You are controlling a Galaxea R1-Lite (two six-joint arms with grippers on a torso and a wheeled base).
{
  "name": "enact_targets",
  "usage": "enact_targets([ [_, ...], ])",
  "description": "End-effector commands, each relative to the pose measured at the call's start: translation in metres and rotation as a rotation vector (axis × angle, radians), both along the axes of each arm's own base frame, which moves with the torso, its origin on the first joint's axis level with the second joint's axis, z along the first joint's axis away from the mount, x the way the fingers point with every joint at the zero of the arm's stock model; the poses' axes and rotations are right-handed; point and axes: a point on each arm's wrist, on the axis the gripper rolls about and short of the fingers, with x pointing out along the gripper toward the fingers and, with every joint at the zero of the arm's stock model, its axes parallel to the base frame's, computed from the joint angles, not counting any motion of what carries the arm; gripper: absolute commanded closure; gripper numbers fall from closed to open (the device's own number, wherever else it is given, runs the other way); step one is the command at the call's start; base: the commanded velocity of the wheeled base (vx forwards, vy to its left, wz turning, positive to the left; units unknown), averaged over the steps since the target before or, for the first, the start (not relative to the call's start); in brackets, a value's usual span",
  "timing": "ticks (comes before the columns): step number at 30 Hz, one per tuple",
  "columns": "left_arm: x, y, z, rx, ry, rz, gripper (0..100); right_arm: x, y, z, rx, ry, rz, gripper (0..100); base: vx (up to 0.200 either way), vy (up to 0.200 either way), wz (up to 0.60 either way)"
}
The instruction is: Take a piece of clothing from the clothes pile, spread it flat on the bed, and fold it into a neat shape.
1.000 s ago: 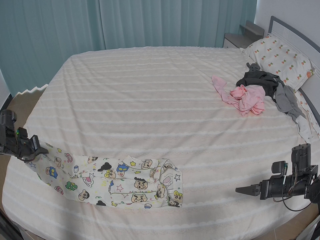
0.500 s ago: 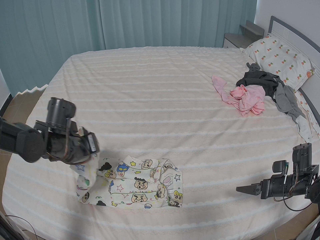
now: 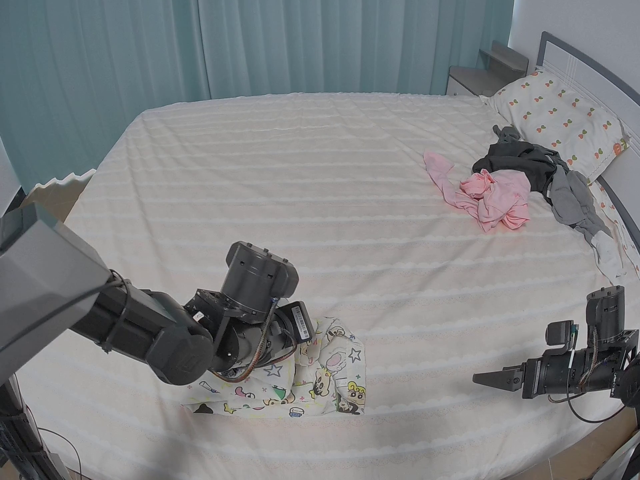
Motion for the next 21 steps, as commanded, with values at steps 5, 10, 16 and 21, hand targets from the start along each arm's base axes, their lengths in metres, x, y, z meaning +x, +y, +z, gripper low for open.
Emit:
enact_targets([
  [5, 0.005, -0.007, -0.012, 0.002, 0.024, -0.011, 0, 0.000, 0.000, -0.001, 0.000, 0.004, 0.000, 0, 0.000, 0.000, 0.00],
  [10, 0.004, -0.006, -0.011, -0.011, 0.022, -0.020, 0, -0.001, 0.000, -0.001, -0.001, 0.004, 0.001, 0, 0.000, 0.000, 0.00],
  [16, -0.002, 0.027, 0.024, -0.059, -0.035, 0.041, 0, -0.001, 0.001, -0.002, -0.002, 0.009, 0.005, 0, 0.000, 0.000, 0.00],
  [21, -0.036, 0.077, 0.037, -0.129, -0.006, 0.076, 0, -0.004, 0.003, -0.004, -0.006, 0.021, 0.022, 0, 0.000, 0.000, 0.00],
])
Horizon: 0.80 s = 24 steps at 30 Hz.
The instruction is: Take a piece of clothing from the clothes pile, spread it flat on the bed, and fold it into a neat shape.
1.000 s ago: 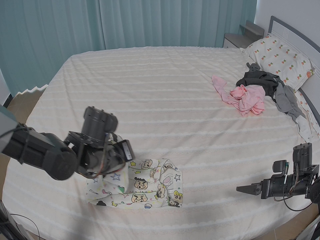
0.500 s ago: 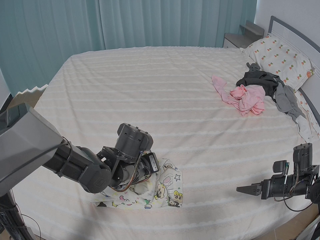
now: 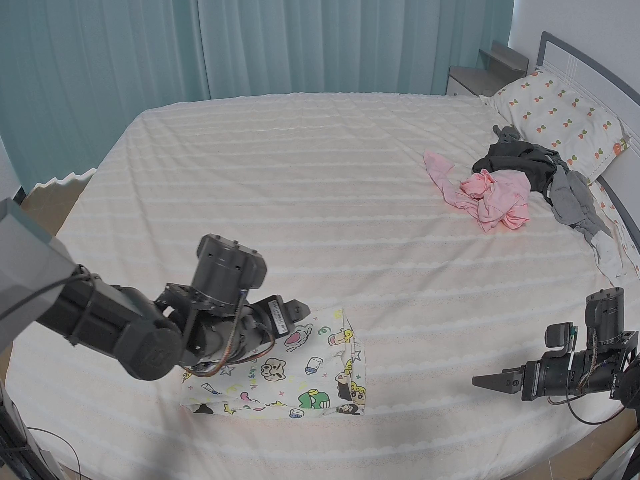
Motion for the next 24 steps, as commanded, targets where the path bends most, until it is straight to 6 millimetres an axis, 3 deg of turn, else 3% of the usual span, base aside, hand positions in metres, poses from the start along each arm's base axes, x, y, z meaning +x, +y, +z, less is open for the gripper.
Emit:
enact_targets([
  [1, -0.032, 0.053, 0.026, -0.082, -0.015, 0.061, 0, -0.002, 0.002, -0.003, -0.004, 0.015, 0.016, 0, 0.000, 0.000, 0.00],
  [3, -0.052, 0.072, 0.029, -0.159, 0.004, 0.112, 0, -0.004, 0.005, -0.003, -0.004, 0.015, 0.030, 0, 0.000, 0.000, 0.00],
  [10, -0.075, 0.084, 0.015, -0.254, 0.039, 0.147, 0, -0.004, 0.004, -0.006, -0.007, 0.030, 0.030, 0, -0.086, 0.000, 0.00],
  [18, -0.059, 0.091, 0.002, -0.276, 0.023, 0.205, 0, -0.004, 0.013, -0.012, -0.016, 0.062, 0.076, 0, 0.000, 0.000, 0.00],
  [24, -0.055, 0.094, 0.004, -0.295, -0.005, 0.220, 0, 0.001, 0.022, -0.012, -0.004, 0.025, 0.105, 0, 0.000, 0.000, 0.00],
])
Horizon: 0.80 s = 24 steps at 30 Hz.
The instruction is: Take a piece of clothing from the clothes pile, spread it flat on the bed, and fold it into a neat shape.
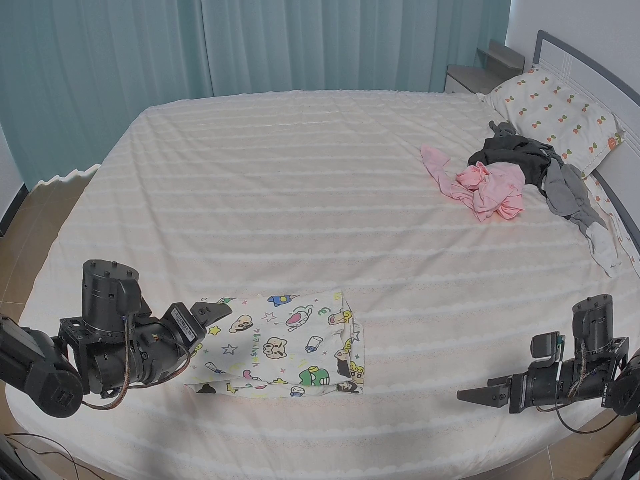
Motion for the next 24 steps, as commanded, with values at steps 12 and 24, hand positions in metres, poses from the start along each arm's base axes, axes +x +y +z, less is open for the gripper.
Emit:
enact_targets([
  [12, 0.003, 0.012, -0.005, -0.003, 0.017, 0.033, 0, 0.054, 0.075, -0.015, 0.063, -0.061, 0.117, 0, 0.000, 0.200, 0.00],
  [24, 0.003, 0.012, -0.007, 0.004, 0.021, 0.032, 0, 0.080, 0.104, -0.044, 0.011, -0.038, 0.124, 0, 0.000, 0.100, 0.00],
])
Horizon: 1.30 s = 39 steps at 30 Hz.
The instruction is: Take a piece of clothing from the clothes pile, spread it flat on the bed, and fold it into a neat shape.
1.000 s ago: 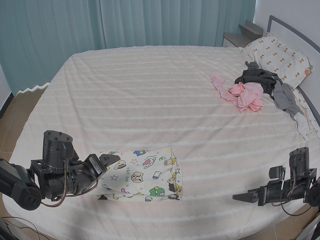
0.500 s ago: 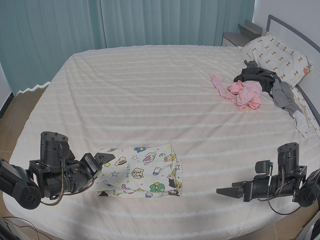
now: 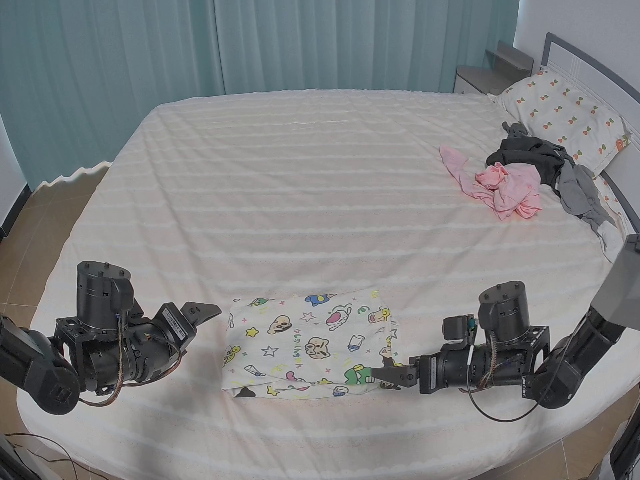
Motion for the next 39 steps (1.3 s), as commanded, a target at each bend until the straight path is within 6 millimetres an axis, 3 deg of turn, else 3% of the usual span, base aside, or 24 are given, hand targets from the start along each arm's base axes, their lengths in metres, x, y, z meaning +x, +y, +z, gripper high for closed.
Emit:
enact_targets([
  [1, 0.000, 0.000, -0.002, 0.003, 0.006, 0.000, 0, 0.009, 0.010, -0.022, -0.035, 0.041, 0.002, 0, 0.000, 0.000, 0.00],
  [9, 0.001, -0.001, -0.006, 0.012, 0.024, -0.002, 0, 0.017, 0.015, -0.034, -0.054, 0.054, -0.003, 0, 0.000, 0.000, 0.00],
  [18, 0.002, -0.001, -0.006, 0.012, 0.024, 0.001, 0, 0.016, 0.015, -0.034, -0.075, 0.039, -0.027, 0, 0.000, 0.000, 0.00],
  [19, 0.002, -0.001, -0.007, 0.012, 0.026, 0.003, 0, 0.015, 0.016, -0.033, -0.075, 0.040, -0.023, 100, 0.000, 0.000, 0.00],
  [29, 0.002, -0.001, -0.007, 0.012, 0.026, 0.000, 0, 0.009, 0.012, -0.035, -0.092, 0.057, -0.026, 100, 0.000, 0.000, 0.00],
  [39, 0.002, -0.001, -0.007, 0.013, 0.027, 0.001, 0, -0.011, -0.002, -0.027, -0.099, 0.077, -0.026, 100, 0.000, 0.000, 0.00],
])
